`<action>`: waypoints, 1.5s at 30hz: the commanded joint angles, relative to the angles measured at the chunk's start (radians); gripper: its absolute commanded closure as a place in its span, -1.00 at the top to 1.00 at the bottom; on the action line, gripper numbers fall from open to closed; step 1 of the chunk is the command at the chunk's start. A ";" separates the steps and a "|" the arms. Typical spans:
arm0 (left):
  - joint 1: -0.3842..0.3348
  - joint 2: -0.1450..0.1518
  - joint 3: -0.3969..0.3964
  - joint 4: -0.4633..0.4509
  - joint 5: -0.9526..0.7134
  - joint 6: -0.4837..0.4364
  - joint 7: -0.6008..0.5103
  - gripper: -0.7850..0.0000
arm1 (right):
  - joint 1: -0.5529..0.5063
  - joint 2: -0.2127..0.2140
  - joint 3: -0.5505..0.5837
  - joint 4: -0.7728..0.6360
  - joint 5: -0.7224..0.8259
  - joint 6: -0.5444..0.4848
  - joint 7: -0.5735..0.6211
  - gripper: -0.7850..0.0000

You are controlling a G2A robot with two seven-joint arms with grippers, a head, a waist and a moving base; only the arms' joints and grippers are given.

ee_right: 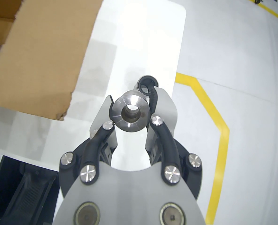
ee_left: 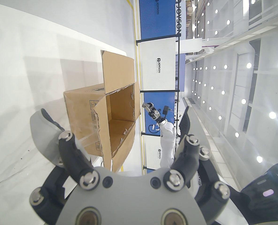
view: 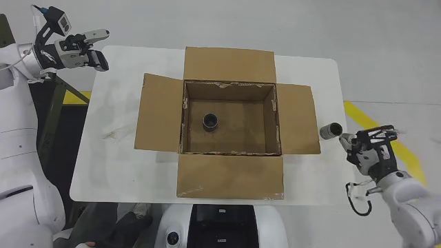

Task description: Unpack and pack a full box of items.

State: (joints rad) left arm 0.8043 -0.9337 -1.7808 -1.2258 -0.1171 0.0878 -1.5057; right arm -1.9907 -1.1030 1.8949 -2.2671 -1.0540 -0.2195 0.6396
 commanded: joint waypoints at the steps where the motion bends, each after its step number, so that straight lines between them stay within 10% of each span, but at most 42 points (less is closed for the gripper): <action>1: 0.000 0.000 0.000 0.000 0.000 0.000 0.000 1.00 | -0.004 -0.001 -0.003 -0.028 0.001 -0.006 -0.013 -1.00; 23: 0.000 0.000 0.000 0.000 0.000 0.000 0.000 1.00 | 0.363 0.000 -0.469 -0.067 -0.138 -0.096 0.128 -1.00; 45: 0.000 0.000 0.000 0.000 0.000 0.000 0.000 1.00 | 0.883 -0.072 -0.897 0.338 0.007 -0.049 0.247 -1.00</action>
State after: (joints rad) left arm 0.8043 -0.9337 -1.7808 -1.2258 -0.1171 0.0878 -1.5057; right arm -1.1286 -1.1719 1.0099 -1.9534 -1.0545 -0.2723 0.8838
